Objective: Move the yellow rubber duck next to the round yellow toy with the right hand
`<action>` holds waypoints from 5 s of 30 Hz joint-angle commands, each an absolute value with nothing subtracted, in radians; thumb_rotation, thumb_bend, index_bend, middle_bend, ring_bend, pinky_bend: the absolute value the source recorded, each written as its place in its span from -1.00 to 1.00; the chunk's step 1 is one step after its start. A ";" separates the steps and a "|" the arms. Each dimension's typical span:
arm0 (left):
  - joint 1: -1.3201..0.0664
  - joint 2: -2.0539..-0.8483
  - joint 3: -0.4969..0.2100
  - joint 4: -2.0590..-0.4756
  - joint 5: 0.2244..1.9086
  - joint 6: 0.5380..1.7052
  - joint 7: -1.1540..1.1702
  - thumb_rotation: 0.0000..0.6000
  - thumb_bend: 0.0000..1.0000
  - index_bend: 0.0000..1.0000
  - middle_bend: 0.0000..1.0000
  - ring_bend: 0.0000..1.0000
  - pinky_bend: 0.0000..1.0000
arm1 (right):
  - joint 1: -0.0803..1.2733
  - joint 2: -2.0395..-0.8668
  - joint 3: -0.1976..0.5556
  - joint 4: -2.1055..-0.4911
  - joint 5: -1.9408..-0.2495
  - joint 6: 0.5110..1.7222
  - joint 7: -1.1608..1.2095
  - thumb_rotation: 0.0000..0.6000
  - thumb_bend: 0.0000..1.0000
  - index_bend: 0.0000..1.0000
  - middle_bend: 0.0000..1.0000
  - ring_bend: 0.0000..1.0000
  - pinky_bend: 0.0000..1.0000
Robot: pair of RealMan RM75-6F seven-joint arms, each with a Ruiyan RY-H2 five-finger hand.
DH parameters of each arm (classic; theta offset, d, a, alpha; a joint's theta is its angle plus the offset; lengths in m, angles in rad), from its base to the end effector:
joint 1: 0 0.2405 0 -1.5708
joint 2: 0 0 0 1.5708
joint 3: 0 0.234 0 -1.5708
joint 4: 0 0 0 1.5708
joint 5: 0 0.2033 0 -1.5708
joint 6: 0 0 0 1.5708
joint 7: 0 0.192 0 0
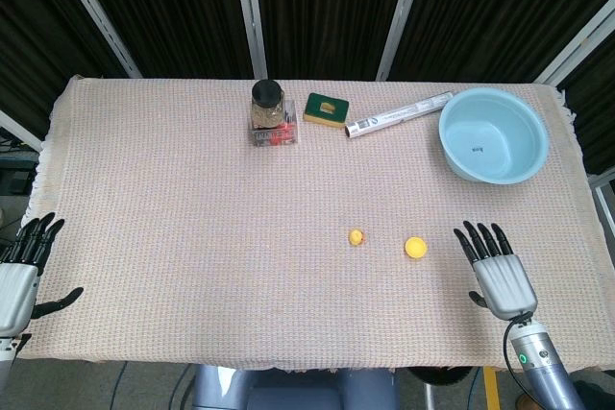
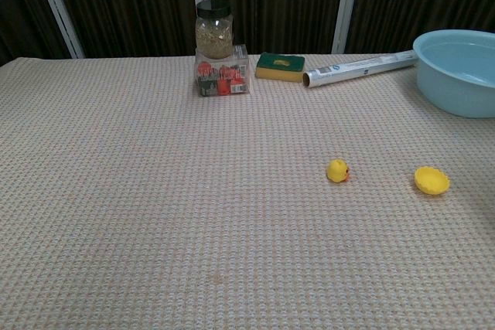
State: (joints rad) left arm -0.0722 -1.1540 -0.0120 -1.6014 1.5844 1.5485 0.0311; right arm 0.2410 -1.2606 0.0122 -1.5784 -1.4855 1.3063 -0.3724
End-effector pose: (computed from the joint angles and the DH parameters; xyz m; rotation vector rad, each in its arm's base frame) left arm -0.2740 0.2147 0.1441 -1.4361 -0.8531 -0.9526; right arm -0.2589 -0.2570 0.0768 1.6932 -0.7226 0.6937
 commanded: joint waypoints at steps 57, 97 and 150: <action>-0.106 -1.145 -0.010 -1.642 1.602 1.509 0.052 1.00 -1.00 -1.00 -1.00 -1.00 -0.56 | 0.544 -1.727 0.229 -1.409 -1.010 1.122 -0.699 1.00 -0.74 -0.37 -1.00 -1.00 -1.00; -0.109 -1.143 -0.008 -1.641 1.606 1.510 0.038 1.00 -1.00 -1.00 -1.00 -1.00 -0.56 | 0.652 -1.859 0.248 -1.328 -0.921 1.132 -0.783 1.00 -0.70 -0.27 -1.00 -1.00 -1.00; -0.116 -1.137 -0.003 -1.653 1.607 1.500 0.050 1.00 -1.00 -1.00 -1.00 -1.00 -0.56 | 0.672 -1.805 0.241 -1.378 -0.931 1.171 -0.779 1.00 -0.70 0.02 -1.00 -1.00 -1.00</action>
State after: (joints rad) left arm -0.1156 -1.1374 -0.0032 -1.6528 1.6067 1.5002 0.0497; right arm 0.6735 -1.8092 0.2423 -1.3741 -0.9300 1.1682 -0.7763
